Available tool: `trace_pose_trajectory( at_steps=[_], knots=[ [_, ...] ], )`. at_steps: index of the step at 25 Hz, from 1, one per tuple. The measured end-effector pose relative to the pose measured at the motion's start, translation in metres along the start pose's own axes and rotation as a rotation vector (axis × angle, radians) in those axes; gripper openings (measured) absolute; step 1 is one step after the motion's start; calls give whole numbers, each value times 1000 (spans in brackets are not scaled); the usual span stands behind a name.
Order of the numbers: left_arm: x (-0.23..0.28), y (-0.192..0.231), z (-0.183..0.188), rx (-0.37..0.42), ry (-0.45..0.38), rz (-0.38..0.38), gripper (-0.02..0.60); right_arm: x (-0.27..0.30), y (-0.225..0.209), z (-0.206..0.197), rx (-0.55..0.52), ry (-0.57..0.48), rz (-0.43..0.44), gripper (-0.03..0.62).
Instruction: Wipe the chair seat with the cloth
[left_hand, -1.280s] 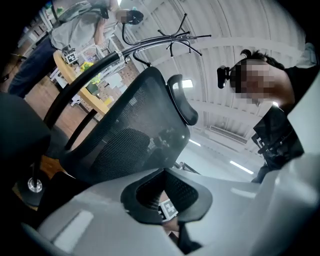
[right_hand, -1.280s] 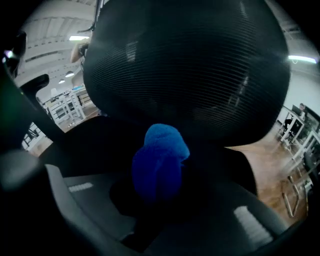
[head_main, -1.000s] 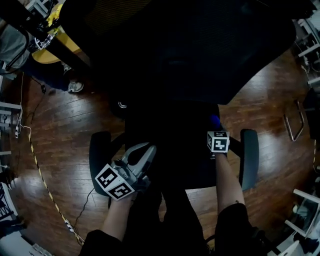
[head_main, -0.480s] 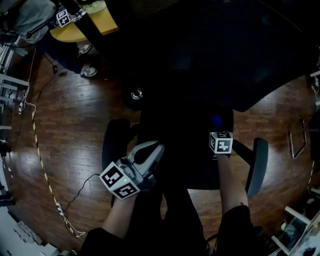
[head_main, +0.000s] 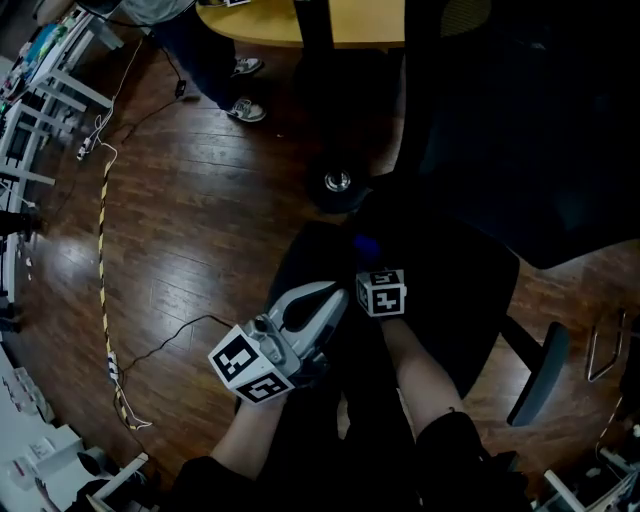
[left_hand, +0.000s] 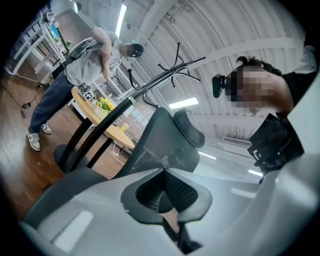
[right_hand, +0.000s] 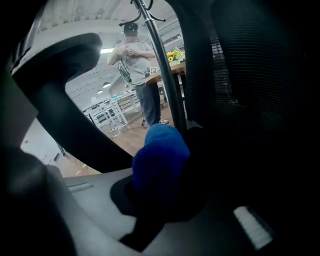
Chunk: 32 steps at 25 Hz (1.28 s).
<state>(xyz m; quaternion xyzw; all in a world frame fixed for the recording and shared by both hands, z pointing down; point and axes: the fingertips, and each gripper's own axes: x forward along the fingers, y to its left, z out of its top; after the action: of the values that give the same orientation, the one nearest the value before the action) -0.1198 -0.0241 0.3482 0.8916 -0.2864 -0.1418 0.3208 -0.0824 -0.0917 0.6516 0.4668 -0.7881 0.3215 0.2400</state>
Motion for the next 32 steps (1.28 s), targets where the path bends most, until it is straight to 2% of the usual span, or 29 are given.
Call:
trace_pose_trajectory(
  at_steps=[3,6,11,16,20,26,32],
  knots=[
    [-14,7,7,2,-10,14,-8,0,2,-2,-35,-29,-16,34],
    [-12,4,11,2,-2,2,-8,-12,-21,-13,-33,-11,-76,34],
    [12,-11,-6,9,63,-76,-8,-64,-105,-57,56,38,-267,34],
    [55,-42,-47,10,155,-180,-8,-167,-209,-109,136,34,-481,34],
    [79,-57,-71,16,200,-220,-8,-237,-257,-146,205,37,-602,34],
    [104,-73,-82,4,226,-270,-8,-255,-267,-150,263,3,-591,34],
    [95,-73,-73,15,207,-238,-8,-255,-259,-132,247,-32,-563,34]
  ],
)
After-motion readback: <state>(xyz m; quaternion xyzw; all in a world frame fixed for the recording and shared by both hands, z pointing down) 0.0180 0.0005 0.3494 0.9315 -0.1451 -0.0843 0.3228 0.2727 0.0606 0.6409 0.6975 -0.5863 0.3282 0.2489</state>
